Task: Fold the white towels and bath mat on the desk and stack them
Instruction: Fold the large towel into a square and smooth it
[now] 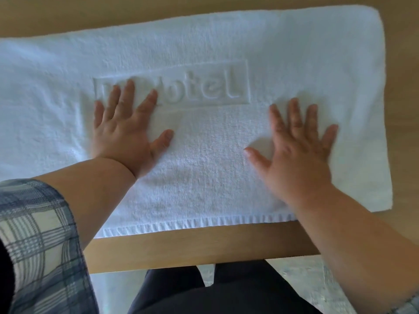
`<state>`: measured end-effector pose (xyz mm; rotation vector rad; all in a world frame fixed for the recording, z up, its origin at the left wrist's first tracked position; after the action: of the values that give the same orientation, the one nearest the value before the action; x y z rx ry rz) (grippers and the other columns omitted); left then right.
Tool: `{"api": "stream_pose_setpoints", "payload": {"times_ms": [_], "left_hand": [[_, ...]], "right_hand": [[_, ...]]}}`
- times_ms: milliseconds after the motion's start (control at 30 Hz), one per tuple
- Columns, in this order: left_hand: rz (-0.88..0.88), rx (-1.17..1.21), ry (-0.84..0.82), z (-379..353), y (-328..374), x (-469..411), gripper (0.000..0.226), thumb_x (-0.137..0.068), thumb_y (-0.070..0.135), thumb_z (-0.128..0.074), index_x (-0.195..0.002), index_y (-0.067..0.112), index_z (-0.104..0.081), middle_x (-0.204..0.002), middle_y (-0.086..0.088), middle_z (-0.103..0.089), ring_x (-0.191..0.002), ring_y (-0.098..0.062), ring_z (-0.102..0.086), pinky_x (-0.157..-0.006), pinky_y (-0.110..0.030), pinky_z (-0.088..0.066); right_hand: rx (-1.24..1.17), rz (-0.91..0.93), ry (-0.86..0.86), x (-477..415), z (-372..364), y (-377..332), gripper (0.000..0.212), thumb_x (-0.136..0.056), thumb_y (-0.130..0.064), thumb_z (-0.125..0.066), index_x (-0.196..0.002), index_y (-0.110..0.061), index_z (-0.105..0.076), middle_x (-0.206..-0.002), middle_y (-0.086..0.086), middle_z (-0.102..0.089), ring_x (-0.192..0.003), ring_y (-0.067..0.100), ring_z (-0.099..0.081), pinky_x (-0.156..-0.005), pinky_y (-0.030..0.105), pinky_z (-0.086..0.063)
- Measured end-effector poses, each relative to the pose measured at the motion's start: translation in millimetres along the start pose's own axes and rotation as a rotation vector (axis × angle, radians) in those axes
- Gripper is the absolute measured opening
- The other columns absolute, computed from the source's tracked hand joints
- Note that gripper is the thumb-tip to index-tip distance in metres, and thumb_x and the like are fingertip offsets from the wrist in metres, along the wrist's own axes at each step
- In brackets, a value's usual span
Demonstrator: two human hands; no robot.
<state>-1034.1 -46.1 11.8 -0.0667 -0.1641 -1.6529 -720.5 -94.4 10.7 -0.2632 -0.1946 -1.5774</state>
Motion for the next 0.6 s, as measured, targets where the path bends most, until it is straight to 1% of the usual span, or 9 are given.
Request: {"api": "stream_pose_setpoints", "payload": {"times_ms": [100, 267, 333, 367, 433, 467, 500, 533, 600], "left_hand": [[0.0, -0.015, -0.013, 1, 1, -1, 0.084, -0.086, 0.085, -0.018, -0.157, 0.044, -0.006, -0.168, -0.003, -0.005, -0.154, -0.026, -0.005, -0.123, -0.052, -0.004], [0.014, -0.02, -0.071, 1, 4, 2, 0.08, -0.09, 0.075, -0.025, -0.158, 0.039, -0.005, -0.169, -0.007, -0.002, -0.155, -0.028, -0.001, -0.123, -0.051, 0.0], [0.006, 0.027, -0.072, 8, 17, 3, 0.075, -0.091, 0.064, -0.027, -0.158, 0.037, -0.007, -0.168, -0.01, -0.004, -0.155, -0.028, -0.001, -0.124, -0.051, 0.001], [-0.045, 0.067, -0.066, 13, 37, 4, 0.072, -0.092, 0.056, -0.029, -0.158, 0.035, -0.009, -0.168, -0.011, -0.006, -0.155, -0.028, -0.003, -0.124, -0.051, 0.001], [-0.265, 0.094, -0.095, 14, 100, 14, 0.069, -0.092, 0.046, -0.03, -0.158, 0.035, -0.013, -0.167, -0.013, -0.01, -0.154, -0.031, -0.006, -0.124, -0.052, -0.001], [-0.384, 0.053, -0.127, 7, 134, 23, 0.068, -0.093, 0.048, -0.029, -0.158, 0.036, -0.012, -0.167, -0.014, -0.011, -0.154, -0.034, -0.005, -0.123, -0.054, -0.003], [-0.447, 0.003, -0.166, -1, 160, 31, 0.067, -0.094, 0.053, -0.026, -0.158, 0.038, -0.011, -0.167, -0.014, -0.008, -0.154, -0.035, -0.002, -0.123, -0.057, -0.002], [-0.442, -0.039, -0.197, -9, 176, 33, 0.067, -0.094, 0.058, -0.021, -0.157, 0.041, -0.008, -0.168, -0.012, -0.002, -0.154, -0.035, 0.005, -0.122, -0.058, 0.002], [-0.352, -0.088, -0.215, -18, 180, 30, 0.069, -0.091, 0.064, -0.013, -0.157, 0.045, -0.003, -0.168, -0.007, 0.009, -0.153, -0.032, 0.014, -0.121, -0.057, 0.009]], "right_hand": [[0.01, -0.059, -0.017, 3, 0, 24, 0.091, -0.088, -0.085, -0.011, -0.16, -0.031, 0.001, -0.168, 0.009, -0.001, -0.153, 0.038, 0.001, -0.115, 0.071, -0.004], [0.001, -0.073, 0.002, 1, 0, 19, 0.093, -0.084, -0.086, -0.006, -0.158, -0.032, 0.008, -0.168, 0.007, 0.007, -0.153, 0.037, 0.01, -0.115, 0.07, 0.004], [-0.008, -0.075, 0.001, 0, -1, 22, 0.093, -0.083, -0.086, -0.005, -0.157, -0.033, 0.011, -0.168, 0.006, 0.012, -0.152, 0.037, 0.014, -0.114, 0.07, 0.008], [-0.013, -0.077, 0.0, 0, -2, 23, 0.093, -0.083, -0.086, -0.004, -0.157, -0.033, 0.012, -0.167, 0.006, 0.013, -0.152, 0.037, 0.016, -0.113, 0.07, 0.01], [-0.026, -0.066, -0.005, -2, -3, 20, 0.092, -0.083, -0.085, -0.004, -0.157, -0.033, 0.012, -0.167, 0.005, 0.015, -0.151, 0.038, 0.018, -0.111, 0.07, 0.012], [-0.042, -0.053, -0.006, -3, -4, 18, 0.091, -0.083, -0.084, -0.004, -0.157, -0.034, 0.012, -0.167, 0.005, 0.016, -0.151, 0.037, 0.019, -0.111, 0.07, 0.013], [-0.058, -0.036, -0.004, -4, -4, 18, 0.09, -0.084, -0.083, -0.004, -0.157, -0.034, 0.011, -0.167, 0.004, 0.016, -0.151, 0.036, 0.02, -0.111, 0.069, 0.014], [-0.065, -0.015, 0.002, -5, -4, 22, 0.087, -0.085, -0.082, -0.004, -0.157, -0.034, 0.01, -0.167, 0.003, 0.016, -0.151, 0.034, 0.02, -0.111, 0.068, 0.014], [-0.052, -0.004, 0.007, -7, -3, 47, 0.083, -0.089, -0.077, -0.003, -0.157, -0.034, 0.011, -0.167, 0.003, 0.016, -0.152, 0.03, 0.018, -0.115, 0.065, 0.012]]}}
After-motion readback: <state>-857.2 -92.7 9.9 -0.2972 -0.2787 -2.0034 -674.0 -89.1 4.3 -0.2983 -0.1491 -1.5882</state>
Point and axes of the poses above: each hand's wrist, its own x-axis away from the middle knuckle, its own z-axis out of the back of the hand, y = z × x, the point moved 10 cm from there along -x, towards the middle knuckle
